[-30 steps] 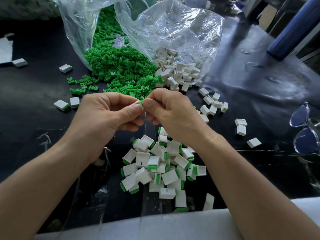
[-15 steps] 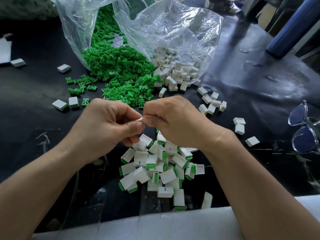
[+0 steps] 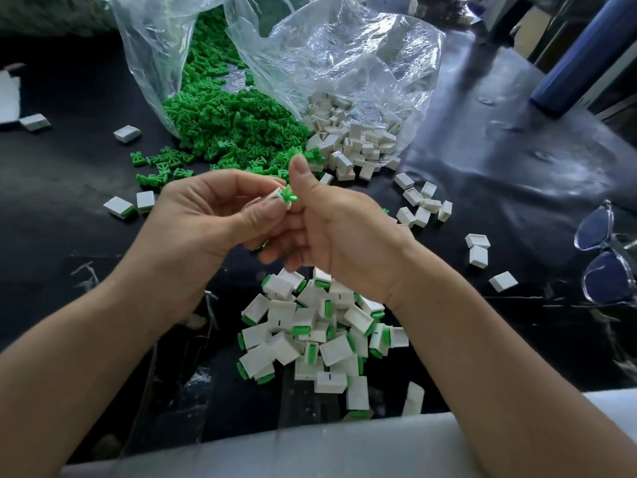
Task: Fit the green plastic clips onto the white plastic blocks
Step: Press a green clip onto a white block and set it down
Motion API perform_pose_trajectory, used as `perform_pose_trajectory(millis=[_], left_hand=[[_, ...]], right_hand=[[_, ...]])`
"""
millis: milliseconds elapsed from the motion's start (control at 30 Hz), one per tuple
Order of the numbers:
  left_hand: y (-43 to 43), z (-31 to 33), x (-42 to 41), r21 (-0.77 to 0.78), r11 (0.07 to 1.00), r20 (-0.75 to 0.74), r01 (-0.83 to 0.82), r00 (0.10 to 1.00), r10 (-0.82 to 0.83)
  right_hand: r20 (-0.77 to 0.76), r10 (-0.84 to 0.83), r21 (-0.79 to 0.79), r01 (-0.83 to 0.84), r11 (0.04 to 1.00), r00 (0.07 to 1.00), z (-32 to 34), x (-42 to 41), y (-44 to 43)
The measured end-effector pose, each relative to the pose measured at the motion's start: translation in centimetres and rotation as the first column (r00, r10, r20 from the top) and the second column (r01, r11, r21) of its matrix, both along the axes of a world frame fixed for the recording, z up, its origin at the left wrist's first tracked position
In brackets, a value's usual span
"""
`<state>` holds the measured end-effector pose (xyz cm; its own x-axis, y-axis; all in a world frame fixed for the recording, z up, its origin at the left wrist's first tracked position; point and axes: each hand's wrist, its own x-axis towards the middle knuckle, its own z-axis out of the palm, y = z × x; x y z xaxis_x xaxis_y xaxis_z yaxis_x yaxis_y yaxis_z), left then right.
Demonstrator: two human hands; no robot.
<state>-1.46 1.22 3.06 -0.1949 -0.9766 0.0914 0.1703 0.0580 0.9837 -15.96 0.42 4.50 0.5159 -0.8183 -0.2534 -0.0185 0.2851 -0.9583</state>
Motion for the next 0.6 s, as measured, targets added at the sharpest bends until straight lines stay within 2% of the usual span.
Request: perform_pose_trajectory(millis=[100,233,600], left_hand=[[0.09,0.11,-0.02,-0.003,1.0,-0.016,0.028,0.999,-0.028],[0.18,0.16,-0.17,-0.03,0.997,-0.017,0.075,0.997,-0.076],[0.35,-0.1,0.03,-0.024,0.998,0.03,0.06,0.998,-0.059]], right_hand=[[0.087,0.052,0.108,-0.061,0.992,0.995,0.23,0.28,0.18],[0.096,0.03,0.16,-0.045,0.986,0.995,0.54,0.31,0.32],[-0.029,-0.018,0.087,0.021,0.996,0.999,0.45,0.6,0.71]])
